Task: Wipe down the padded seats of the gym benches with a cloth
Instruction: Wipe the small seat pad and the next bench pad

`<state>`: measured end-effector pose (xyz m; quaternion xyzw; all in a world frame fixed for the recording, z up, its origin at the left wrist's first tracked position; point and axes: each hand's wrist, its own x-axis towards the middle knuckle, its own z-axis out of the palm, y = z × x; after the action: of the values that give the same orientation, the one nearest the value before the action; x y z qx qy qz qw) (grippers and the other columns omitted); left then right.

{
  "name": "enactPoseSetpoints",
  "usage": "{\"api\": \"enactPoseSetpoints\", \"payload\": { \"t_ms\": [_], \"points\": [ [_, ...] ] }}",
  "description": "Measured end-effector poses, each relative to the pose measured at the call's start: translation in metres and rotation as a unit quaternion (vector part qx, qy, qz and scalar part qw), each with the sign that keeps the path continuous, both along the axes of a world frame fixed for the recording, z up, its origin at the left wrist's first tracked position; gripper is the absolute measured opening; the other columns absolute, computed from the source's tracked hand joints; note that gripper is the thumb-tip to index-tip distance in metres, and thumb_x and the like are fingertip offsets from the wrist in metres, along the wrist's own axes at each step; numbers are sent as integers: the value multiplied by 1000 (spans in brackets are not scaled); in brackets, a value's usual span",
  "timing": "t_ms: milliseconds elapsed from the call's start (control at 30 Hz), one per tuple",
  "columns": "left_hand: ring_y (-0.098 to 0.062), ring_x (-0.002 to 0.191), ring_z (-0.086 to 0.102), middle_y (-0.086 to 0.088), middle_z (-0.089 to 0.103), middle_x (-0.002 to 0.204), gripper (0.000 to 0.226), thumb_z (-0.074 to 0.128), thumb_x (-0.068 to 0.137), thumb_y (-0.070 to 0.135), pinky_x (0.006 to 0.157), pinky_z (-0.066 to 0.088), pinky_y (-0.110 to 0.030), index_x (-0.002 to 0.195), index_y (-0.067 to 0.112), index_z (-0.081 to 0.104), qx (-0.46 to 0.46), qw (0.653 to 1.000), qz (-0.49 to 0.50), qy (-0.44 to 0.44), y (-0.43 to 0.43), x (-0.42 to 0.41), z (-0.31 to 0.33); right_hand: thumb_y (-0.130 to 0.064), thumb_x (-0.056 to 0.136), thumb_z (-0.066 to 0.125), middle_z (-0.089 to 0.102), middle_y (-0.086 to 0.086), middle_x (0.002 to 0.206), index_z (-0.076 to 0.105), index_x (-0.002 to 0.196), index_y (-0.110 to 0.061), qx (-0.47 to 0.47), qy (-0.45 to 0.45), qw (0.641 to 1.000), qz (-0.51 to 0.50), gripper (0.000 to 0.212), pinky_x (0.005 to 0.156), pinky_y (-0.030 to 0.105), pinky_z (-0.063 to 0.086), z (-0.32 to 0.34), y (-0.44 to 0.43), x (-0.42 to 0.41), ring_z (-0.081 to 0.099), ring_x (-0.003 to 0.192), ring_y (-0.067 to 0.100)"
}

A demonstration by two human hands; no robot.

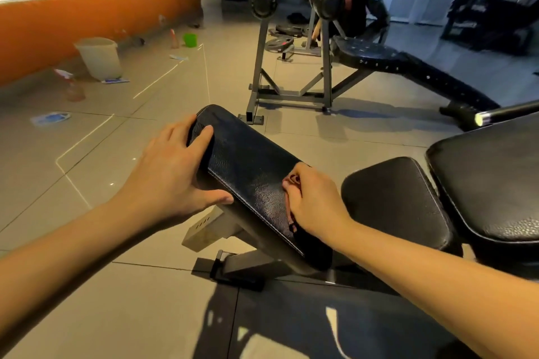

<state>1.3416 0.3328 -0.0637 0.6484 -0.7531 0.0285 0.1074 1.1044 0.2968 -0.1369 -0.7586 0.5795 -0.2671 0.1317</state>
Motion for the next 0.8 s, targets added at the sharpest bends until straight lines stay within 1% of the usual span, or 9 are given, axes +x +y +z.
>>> {"api": "enactPoseSetpoints", "payload": {
  "t_ms": [67, 133, 267, 333, 467, 533, 600, 733, 800],
  "points": [
    [-33, 151, 16, -12, 15, 167, 124, 51, 58, 81, 123, 22, -50, 161, 20, 20, -5, 1000, -1, 4, 0, -1, 0, -27, 102, 57, 62, -11, 98, 58, 103, -24, -15, -52, 993, 109, 3, 77, 21, 48, 8, 17, 15, 59, 91, 7],
    [-33, 152, 16, -11, 14, 167, 124, 49, 58, 81, 123, 22, -51, 161, 20, 19, -1, 1000, -3, 1, 0, -1, 0, -26, 102, 57, 61, -12, 100, 58, 103, -25, -25, -33, 991, 126, 2, 78, 22, 48, 2, 8, 6, 58, 92, 6],
    [-32, 152, 13, -10, 11, 168, 125, 45, 58, 84, 124, 22, -52, 162, 21, 16, 3, 1000, -2, -3, 0, 1, -1, -25, 105, 50, 59, 3, 92, 51, 97, -18, 35, 82, 993, -78, 11, 69, 35, 38, -21, -30, -41, 63, 91, 28],
    [-31, 153, 12, -10, 10, 168, 126, 44, 57, 85, 124, 20, -49, 162, 21, 15, 3, 1000, -1, -6, -1, 1, -1, -22, 104, 50, 61, 8, 100, 54, 106, -12, 41, 86, 991, -97, 11, 71, 34, 38, -17, -26, -32, 62, 94, 28],
    [-33, 151, 15, -12, 15, 167, 126, 50, 56, 82, 123, 21, -51, 161, 20, 20, 1, 1000, -6, 2, -3, 0, 1, -25, 105, 48, 59, -2, 103, 53, 106, -23, 29, -49, 997, 53, 6, 78, 34, 50, 12, 14, 18, 58, 92, 15],
    [-34, 151, 17, -12, 17, 166, 125, 52, 56, 80, 122, 23, -52, 161, 19, 22, -2, 1000, -7, 6, -3, 0, 0, -23, 105, 46, 57, -2, 103, 51, 106, -23, 58, -74, 990, 101, 5, 78, 34, 51, 16, 16, 19, 57, 92, 15],
    [-34, 151, 17, -12, 16, 166, 124, 52, 57, 80, 122, 23, -52, 161, 19, 22, -3, 1000, -6, 0, -3, 1, -1, -23, 105, 45, 58, -2, 105, 52, 109, -22, 67, -48, 994, 71, 8, 77, 34, 49, 6, -1, 0, 57, 92, 16],
    [-34, 151, 17, -13, 15, 167, 125, 47, 57, 84, 121, 23, -51, 161, 20, 21, -11, 1000, -7, -8, -3, 4, -4, -19, 104, 45, 55, 12, 120, 48, 116, -11, 116, 43, 989, -81, 15, 75, 37, 42, -13, -32, -37, 56, 94, 24],
    [-32, 151, 14, -12, 12, 167, 126, 46, 56, 86, 122, 21, -50, 162, 21, 18, -7, 1000, -5, -8, -5, 5, -5, -19, 103, 43, 51, 10, 121, 48, 119, -9, 129, 33, 988, -74, 20, 77, 36, 41, -7, -33, -28, 55, 98, 23]
  ]
}}
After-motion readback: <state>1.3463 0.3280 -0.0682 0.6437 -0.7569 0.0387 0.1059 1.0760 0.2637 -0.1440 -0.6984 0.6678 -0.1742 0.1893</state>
